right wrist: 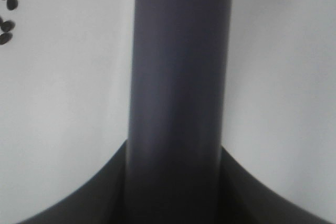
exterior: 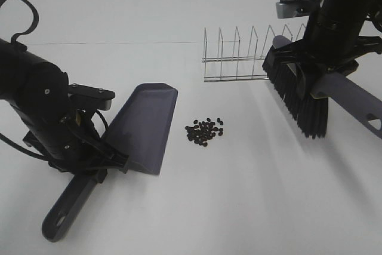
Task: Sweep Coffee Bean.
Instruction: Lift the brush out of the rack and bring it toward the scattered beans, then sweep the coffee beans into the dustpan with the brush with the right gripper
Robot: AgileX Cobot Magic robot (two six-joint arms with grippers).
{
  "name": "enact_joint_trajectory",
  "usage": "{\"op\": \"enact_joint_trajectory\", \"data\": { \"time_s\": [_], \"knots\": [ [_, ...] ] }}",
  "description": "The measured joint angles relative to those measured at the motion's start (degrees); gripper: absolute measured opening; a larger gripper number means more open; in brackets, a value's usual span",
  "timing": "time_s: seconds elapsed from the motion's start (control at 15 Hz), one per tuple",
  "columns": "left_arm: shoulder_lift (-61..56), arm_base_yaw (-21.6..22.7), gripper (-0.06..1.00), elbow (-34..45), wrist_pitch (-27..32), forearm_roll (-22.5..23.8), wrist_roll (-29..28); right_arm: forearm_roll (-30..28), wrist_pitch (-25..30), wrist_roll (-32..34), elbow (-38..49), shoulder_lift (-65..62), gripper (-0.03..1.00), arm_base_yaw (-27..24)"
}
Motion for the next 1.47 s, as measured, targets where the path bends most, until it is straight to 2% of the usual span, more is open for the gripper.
{"op": "enact_joint_trajectory", "data": {
  "time_s": [0.13,0.27,0.4,0.6,0.73,1.13,1.47],
  "knots": [
    [0.0,0.0,0.31,0.0,-0.06,0.4,0.06,-5.44,-2.01,4.01,0.0,0.0,0.3,3.61],
    [0.06,0.0,0.31,-0.06,-0.8,2.46,0.06,-7.96,-3.78,7.73,0.0,0.69,0.3,8.37],
    [0.17,0.0,0.31,-0.52,-0.97,4.76,0.06,-7.96,-5.56,9.51,1.78,1.43,0.3,9.22],
    [1.15,0.0,0.31,-2.06,-0.8,8.37,0.11,-8.02,-11.06,13.46,9.05,1.43,0.3,9.34],
    [2.46,0.0,0.31,-4.07,0.11,9.51,1.03,-7.91,-12.09,14.5,12.38,1.43,0.3,9.34],
    [4.81,0.0,0.31,-7.39,2.18,9.45,5.44,-4.24,-13.58,14.55,12.66,2.01,0.3,9.45],
    [4.98,0.0,0.31,-7.62,2.23,9.45,7.1,-2.01,-13.58,15.36,8.77,6.13,0.3,14.44]
  ]
}}
